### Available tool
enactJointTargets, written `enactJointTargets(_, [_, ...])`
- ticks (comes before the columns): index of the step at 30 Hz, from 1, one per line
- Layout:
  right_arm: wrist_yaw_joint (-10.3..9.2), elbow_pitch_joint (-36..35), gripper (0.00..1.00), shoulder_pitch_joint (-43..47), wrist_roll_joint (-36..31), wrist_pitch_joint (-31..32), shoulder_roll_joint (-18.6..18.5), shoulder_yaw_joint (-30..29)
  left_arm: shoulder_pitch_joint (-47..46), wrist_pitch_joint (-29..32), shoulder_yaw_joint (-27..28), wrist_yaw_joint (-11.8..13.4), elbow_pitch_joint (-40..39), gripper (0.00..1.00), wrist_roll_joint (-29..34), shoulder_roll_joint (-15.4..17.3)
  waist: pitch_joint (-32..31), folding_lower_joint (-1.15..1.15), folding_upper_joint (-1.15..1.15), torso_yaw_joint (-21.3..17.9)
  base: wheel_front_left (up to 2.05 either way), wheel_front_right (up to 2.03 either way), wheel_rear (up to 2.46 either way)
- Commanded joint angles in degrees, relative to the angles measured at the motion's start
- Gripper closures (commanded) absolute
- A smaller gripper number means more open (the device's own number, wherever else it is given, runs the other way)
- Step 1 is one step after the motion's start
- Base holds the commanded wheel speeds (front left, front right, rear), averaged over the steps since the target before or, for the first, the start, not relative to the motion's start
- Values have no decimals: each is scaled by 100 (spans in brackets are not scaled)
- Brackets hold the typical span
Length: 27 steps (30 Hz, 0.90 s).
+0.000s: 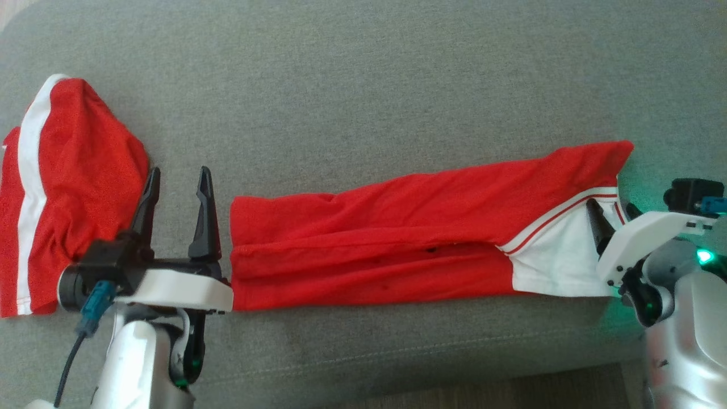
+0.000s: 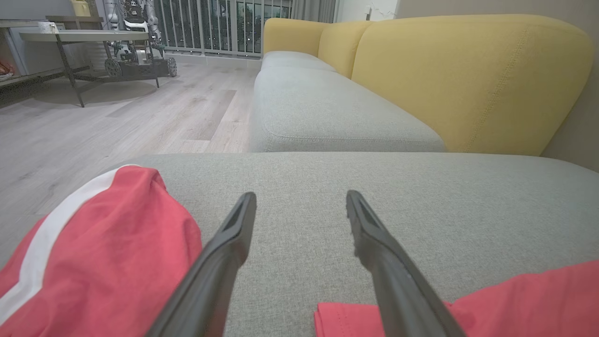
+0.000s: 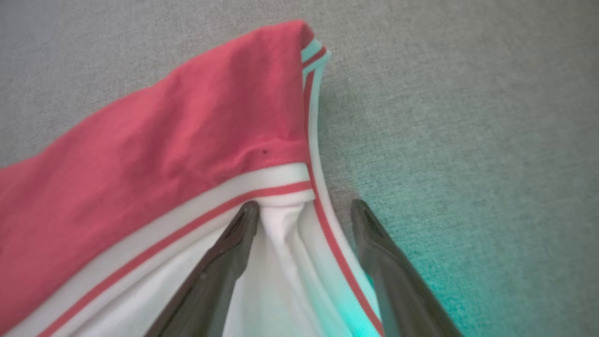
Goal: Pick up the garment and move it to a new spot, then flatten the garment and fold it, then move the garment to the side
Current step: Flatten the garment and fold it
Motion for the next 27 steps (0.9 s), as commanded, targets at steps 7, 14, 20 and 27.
enactJointTargets(7, [-2, 134, 100, -77, 283, 242, -30, 345, -247, -70, 301, -16, -194, 0, 68, 29, -8, 0, 0, -38, 0, 0, 0])
enactJointTargets(14, [-2, -35, 100, -114, 62, 41, -253, 403, -201, -70, 265, 25, -140, 0, 22, 28, -210, 0, 0, -99, 0, 0, 0])
enactJointTargets(20, [-2, -80, 100, -353, -25, 25, -580, 153, -139, -70, 198, 87, -143, 0, -43, 28, -371, 0, 0, -80, 0, 0, 0])
enactJointTargets(27, [-2, -90, 100, -582, -452, 147, -957, -136, -89, -70, 205, 98, -164, 0, -74, 28, -408, 0, 0, -19, 0, 0, 0])
